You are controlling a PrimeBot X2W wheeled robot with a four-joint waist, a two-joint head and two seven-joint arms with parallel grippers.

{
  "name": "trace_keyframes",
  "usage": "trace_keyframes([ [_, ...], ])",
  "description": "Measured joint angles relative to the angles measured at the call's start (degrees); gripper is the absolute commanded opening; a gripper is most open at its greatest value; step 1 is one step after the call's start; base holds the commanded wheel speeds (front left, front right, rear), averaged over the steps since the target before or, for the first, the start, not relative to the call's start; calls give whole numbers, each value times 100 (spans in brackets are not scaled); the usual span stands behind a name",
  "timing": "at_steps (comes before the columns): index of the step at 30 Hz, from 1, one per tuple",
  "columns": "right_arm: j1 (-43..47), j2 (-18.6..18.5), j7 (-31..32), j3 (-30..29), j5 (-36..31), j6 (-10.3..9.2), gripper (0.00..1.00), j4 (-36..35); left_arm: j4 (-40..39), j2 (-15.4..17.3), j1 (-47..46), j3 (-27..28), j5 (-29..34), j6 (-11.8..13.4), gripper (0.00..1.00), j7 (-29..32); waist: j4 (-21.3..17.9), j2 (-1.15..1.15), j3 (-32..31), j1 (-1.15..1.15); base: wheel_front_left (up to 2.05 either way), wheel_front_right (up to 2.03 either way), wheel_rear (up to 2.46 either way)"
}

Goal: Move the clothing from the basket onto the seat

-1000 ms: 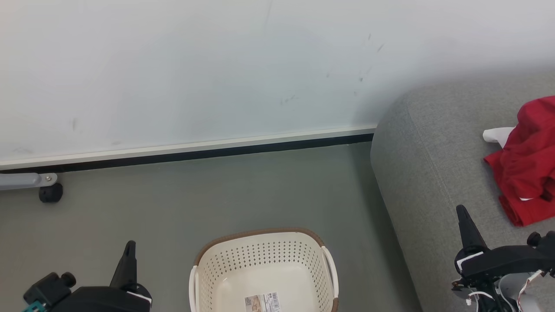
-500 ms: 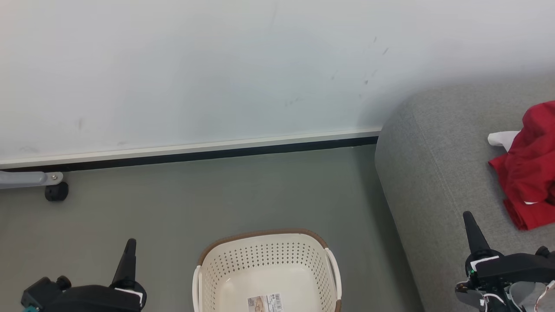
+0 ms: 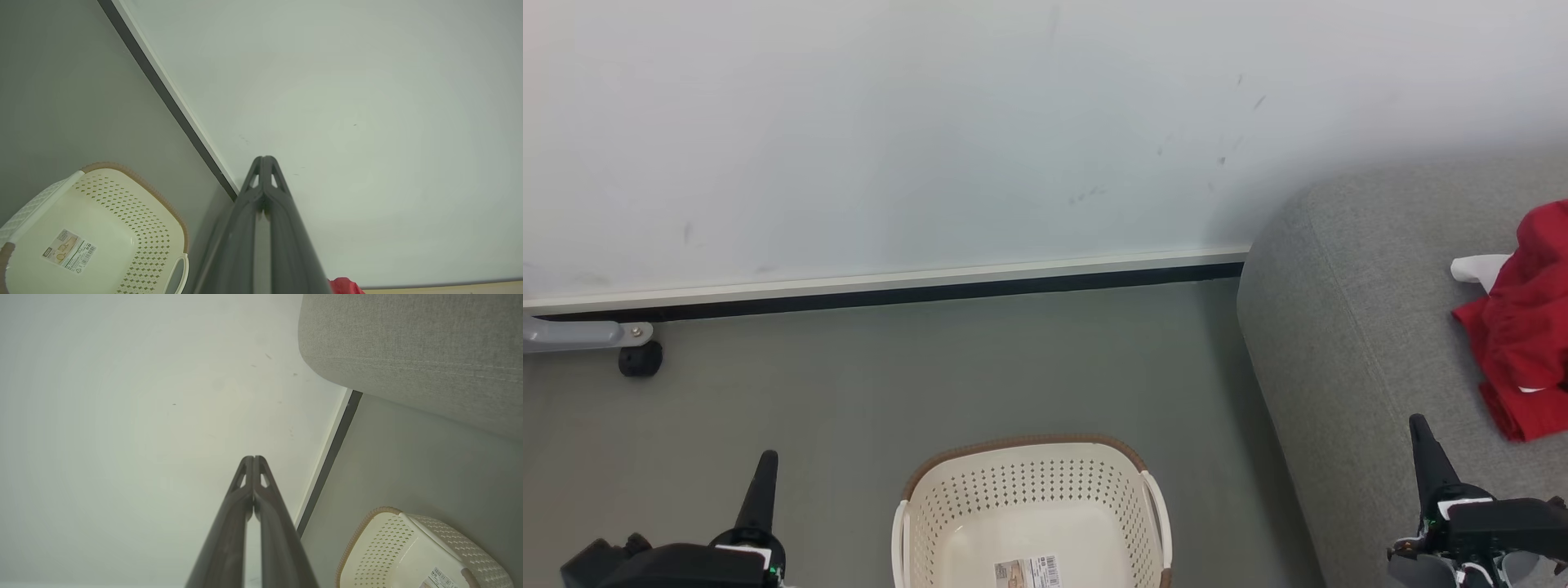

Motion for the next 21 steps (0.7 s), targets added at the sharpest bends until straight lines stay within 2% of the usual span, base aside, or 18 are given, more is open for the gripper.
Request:
trace_keyframes([
  [16,113,203,145,-390,1103,156,0,67,175,-90,-96,175,-1200,-232,0,202,92,0,-40,0,0,0,0],
  [21,116,223,151,-420,1163,181,0,71,190,-99,-102,189,-1335,-275,0,205,97,0,-42,0,0,0,0],
])
